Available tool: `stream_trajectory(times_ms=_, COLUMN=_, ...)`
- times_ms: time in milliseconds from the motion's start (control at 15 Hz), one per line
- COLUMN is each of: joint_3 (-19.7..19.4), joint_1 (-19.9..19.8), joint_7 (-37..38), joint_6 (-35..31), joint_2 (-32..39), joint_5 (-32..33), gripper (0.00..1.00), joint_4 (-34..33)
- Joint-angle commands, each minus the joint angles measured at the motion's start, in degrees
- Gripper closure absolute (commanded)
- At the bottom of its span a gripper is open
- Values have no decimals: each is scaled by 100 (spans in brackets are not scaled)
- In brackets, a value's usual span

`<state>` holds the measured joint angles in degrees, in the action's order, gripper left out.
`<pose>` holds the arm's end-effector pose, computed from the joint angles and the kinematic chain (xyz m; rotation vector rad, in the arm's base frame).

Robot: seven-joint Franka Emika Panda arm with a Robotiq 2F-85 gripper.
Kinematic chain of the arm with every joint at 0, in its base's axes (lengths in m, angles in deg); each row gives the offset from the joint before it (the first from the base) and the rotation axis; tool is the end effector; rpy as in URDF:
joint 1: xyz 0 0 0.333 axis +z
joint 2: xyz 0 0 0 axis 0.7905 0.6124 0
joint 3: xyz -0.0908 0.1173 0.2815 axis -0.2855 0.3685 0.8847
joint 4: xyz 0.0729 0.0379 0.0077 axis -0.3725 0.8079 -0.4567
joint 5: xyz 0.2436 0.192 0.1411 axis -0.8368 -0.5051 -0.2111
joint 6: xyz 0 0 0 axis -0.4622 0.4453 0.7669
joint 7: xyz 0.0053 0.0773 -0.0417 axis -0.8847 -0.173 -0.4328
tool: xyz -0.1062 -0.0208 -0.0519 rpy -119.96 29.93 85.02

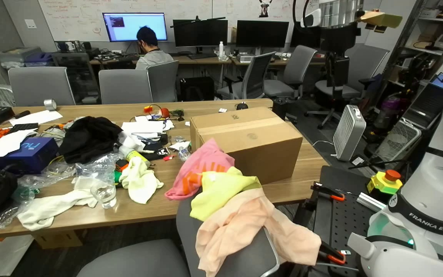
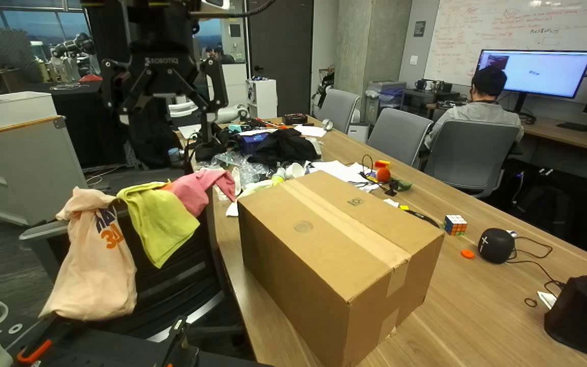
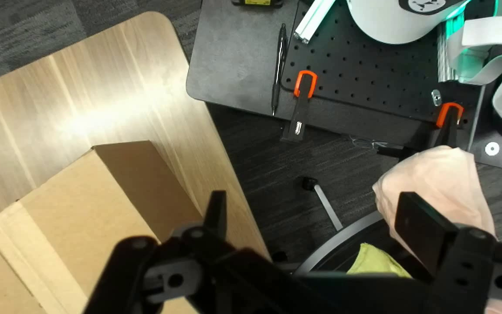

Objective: Move the shirts from the chair on to the box

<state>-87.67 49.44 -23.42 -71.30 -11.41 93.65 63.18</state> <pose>0.2554 -0.0883 0.4807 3.0149 0.3909 -0.3647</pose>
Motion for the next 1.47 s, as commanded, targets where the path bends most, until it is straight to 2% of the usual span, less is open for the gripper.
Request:
stream_trajectory(times_ms=0, joint_3=233, joint_1=305, joint_7=145, joint_6=-183, joint_2=-179, joint_5=-132, gripper=0, joint_4=423)
stream_trajectory(times_ms=333, joint_3=693, joint_1=859, joint_7=352, joint_6=-432, joint_2=-235, joint_5=-585, gripper=0, joint_4=898)
stream_trajectory(times_ms=600, joint_3=1169, joint_1=1391, joint_7=674, joint_6=-1088, joint_2=-162, joint_5=-1134, gripper=0, joint_4=1243)
stream_trajectory(times_ms=1067, joint_3=2125, joint_1=2056, joint_7=1390, joint_6=-2409, joint_2=907, joint_5=-1361, gripper=0, joint_4=1131)
stream_trajectory(times_ms=1400, joint_3=2707, joint_1=2141, joint_7=2155, joint_6=-3509, joint_2=1681, joint_5=-1159, gripper=0, joint_4=966)
